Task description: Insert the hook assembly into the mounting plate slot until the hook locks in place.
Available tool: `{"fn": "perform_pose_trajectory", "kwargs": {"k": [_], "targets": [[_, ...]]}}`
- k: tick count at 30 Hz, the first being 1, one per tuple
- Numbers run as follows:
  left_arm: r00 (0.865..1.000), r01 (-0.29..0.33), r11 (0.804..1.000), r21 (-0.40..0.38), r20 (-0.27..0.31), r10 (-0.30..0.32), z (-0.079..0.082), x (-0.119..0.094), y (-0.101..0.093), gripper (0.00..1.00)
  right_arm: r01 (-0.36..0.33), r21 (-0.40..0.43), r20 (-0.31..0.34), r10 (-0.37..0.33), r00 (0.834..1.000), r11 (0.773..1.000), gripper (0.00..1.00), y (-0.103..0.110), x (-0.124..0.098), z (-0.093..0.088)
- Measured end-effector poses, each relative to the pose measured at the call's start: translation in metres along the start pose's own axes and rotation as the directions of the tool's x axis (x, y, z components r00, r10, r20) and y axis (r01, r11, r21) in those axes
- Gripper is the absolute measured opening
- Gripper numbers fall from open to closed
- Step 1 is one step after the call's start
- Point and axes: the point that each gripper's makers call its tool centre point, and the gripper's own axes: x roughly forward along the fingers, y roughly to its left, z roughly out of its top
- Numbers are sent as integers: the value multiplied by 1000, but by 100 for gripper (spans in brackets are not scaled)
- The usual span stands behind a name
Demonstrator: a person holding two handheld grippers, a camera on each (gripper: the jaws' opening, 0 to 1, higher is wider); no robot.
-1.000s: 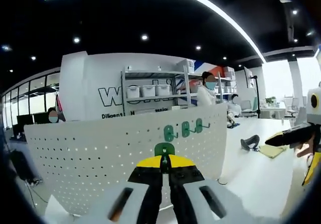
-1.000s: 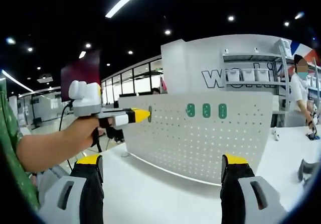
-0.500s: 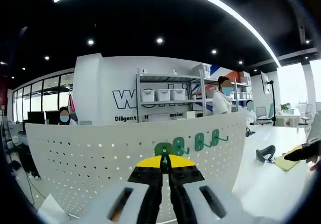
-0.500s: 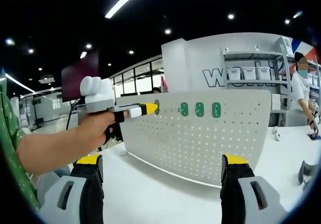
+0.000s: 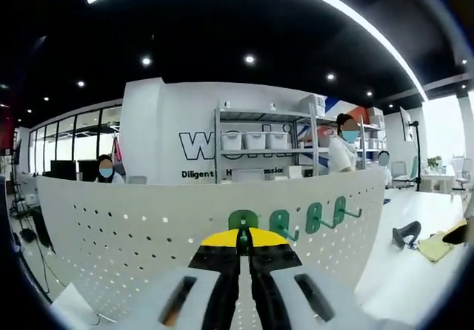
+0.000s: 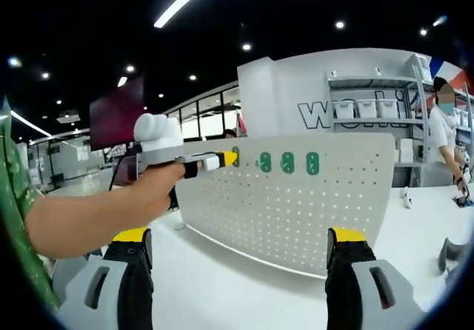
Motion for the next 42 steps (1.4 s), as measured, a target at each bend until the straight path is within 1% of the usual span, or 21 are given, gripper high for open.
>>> {"fn": "perform_pose_trajectory", "kwargs": {"k": [4,7,10,18,25,33,42], "targets": [[1000,-9,1000,-3,5,9,0,5,-1,3,3,-1,1,-3,1000,1000,100,-4,-1,1],[1000,-22,1000,-20,13,23,1,9,3,3,5,0,1,-5,1000,1000,100,-6,-2,1],[999,-31,999,-37,12,32,0,13,5,3,7,-4,0,-7,1000,1000,100,-8,-2,1],[999,-47,998,-48,6,47,-6,19,6,3,10,-11,8,-10,1000,1000,100,-11,-5,5],[998,-55,998,-21,15,55,-2,20,4,3,9,-16,15,-9,1000,1000,100,-11,-7,8],[998,-66,998,-21,-7,66,-8,24,8,3,11,-25,21,-10,1000,1000,100,-11,-9,11],[997,-71,997,-7,-1,71,-7,26,7,3,7,-25,20,-6,1000,1000,100,-11,-9,12]]}}
